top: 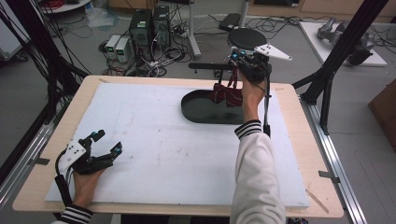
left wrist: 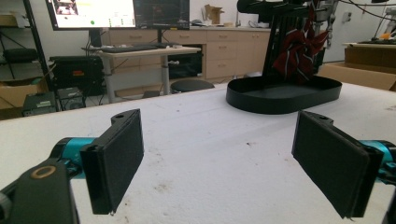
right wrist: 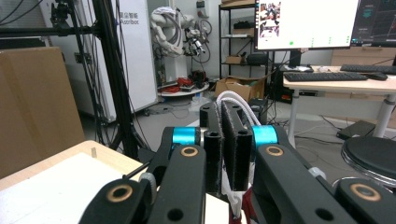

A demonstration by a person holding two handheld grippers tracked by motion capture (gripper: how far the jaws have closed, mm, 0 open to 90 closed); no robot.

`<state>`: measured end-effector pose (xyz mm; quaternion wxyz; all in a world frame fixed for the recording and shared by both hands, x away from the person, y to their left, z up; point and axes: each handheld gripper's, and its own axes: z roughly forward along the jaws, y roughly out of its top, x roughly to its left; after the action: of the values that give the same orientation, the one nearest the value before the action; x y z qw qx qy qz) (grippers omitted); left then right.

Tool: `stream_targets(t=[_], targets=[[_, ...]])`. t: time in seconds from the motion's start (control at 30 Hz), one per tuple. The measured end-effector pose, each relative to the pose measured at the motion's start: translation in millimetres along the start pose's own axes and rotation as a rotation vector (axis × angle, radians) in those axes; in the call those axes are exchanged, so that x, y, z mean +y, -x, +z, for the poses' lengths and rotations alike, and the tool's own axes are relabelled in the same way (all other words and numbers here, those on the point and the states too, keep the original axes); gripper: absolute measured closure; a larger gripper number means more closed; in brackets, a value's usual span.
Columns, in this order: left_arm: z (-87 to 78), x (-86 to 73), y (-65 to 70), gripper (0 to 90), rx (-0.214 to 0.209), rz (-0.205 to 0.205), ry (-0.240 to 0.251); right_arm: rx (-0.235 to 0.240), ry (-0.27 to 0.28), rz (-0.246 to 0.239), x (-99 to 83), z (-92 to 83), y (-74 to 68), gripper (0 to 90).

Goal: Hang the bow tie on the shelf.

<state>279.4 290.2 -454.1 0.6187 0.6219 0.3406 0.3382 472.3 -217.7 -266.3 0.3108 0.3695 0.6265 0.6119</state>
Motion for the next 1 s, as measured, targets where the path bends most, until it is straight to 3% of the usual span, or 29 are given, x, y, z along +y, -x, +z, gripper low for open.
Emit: stream_targets(t=[0.13, 0.73, 1.0], targets=[[0.1, 0.0, 0.2, 16.9, 0.000, -0.001, 0.001, 0.000, 0.002, 0.019, -2.2, 2.2, 1.8, 87.3], [-0.2, -0.1, 0.2, 16.9, 0.001, -0.002, 0.002, -0.013, -0.028, 0.022, -9.3, 18.8, 6.7, 87.3], [-0.2, -0.2, 0.2, 16.9, 0.002, -0.004, 0.003, 0.003, -0.084, 0.022, -13.3, 32.9, 8.5, 86.4]])
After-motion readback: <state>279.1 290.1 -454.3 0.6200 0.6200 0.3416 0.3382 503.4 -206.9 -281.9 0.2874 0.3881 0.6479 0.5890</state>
